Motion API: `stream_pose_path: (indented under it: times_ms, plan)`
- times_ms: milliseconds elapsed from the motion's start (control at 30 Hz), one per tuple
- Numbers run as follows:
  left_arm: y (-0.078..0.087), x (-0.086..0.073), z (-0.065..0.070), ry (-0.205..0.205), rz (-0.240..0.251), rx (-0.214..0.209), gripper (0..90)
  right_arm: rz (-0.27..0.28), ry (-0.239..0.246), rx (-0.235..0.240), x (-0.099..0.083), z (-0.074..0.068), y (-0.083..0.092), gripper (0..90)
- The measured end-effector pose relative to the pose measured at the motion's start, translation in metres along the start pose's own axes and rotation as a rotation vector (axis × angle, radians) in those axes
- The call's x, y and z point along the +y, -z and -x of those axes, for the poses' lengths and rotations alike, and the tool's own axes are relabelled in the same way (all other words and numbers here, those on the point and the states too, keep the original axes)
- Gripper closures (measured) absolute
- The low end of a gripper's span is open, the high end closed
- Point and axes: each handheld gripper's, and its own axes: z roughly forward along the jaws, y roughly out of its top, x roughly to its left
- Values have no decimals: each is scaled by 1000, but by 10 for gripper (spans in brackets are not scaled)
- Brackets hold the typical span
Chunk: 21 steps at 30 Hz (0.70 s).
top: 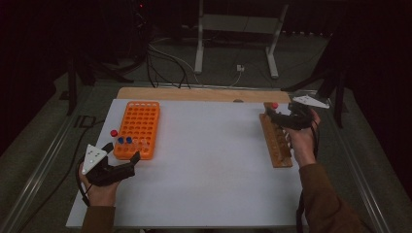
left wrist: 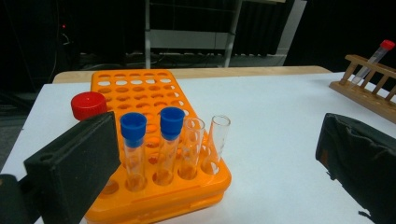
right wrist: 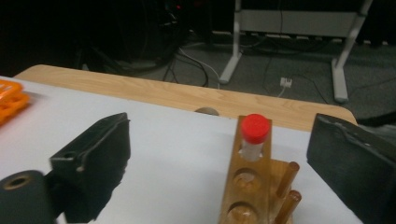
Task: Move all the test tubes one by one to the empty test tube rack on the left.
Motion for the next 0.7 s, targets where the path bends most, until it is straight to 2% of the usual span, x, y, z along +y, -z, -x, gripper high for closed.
stream_pose_path:
  times_ms: [67,167,233,333,500,600,700]
  plan:
    - [1,0,-1,2,1,-1,4,-24,1,-24,0,4,-9,144]
    - [1,0,-1,4,4,2,5,-68,14,-50,-4,10,-24,265]
    - [1,0,-2,3,5,6,5,-81,22,-79,-7,13,-32,360]
    - [2,0,-4,8,4,7,5,-96,33,-105,-10,15,-40,452]
    - [2,0,-4,19,11,2,5,-108,65,-114,-9,11,-50,504]
    - [4,1,-4,16,14,-1,5,-111,60,-126,-6,11,-54,552]
    - [4,1,-4,17,13,1,5,-130,55,-130,-3,10,-58,640]
